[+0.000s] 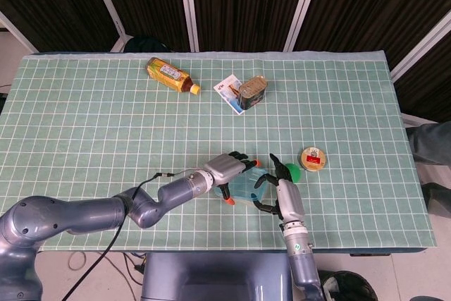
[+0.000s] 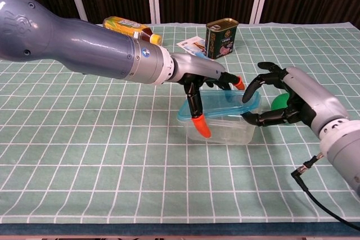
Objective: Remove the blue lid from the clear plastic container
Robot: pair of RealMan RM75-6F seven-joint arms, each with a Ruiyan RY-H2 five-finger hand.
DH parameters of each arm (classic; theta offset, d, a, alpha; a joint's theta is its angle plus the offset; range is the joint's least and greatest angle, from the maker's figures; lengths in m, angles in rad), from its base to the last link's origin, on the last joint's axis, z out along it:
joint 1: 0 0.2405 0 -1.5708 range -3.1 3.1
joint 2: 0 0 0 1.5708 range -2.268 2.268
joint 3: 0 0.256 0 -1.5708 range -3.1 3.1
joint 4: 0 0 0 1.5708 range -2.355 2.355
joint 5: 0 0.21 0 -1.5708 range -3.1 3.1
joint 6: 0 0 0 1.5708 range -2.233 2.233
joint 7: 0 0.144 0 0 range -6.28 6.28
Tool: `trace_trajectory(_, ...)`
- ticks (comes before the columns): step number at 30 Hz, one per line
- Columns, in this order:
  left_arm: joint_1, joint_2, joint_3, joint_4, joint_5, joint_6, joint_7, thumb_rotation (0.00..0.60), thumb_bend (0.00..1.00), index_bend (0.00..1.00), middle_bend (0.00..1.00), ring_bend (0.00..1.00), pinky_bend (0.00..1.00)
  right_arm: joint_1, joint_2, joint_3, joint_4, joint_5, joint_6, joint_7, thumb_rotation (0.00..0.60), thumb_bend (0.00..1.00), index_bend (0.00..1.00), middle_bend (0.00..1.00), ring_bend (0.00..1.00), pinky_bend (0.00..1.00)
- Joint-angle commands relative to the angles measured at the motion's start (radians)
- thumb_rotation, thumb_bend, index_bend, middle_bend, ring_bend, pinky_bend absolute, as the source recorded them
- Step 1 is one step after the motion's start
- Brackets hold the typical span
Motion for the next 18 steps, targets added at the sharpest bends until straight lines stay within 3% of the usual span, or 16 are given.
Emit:
trace_trajectory(1,0.002,0.001,0.000,0.000,0.003,0.000,-0.002,0.600,0.00,0.00,0.00,0.00,0.05,0.001,0.002,0.003,0.001,0.003,-0.001,0.000,0.600,0.65,0.61,0.03,0.00,0.00)
trace_trajectory(8,0.008,0.009,0.004,-0.008,0.019,0.004,-0.002,0.600,0.00,0.00,0.00,0.00,0.05,0.002,0.004,0.011,0.002,0.009,-0.001,-0.002,0.600,0.72,0.66,0.04,0.00,0.00)
trace_trajectory(18,0.021,0.030,0.013,-0.025,0.040,0.023,0.008,0.600,0.00,0.00,0.00,0.00,0.02,-0.002,0.002,0.031,-0.016,0.045,-0.002,0.001,0.600,0.73,0.68,0.05,0.00,0.00)
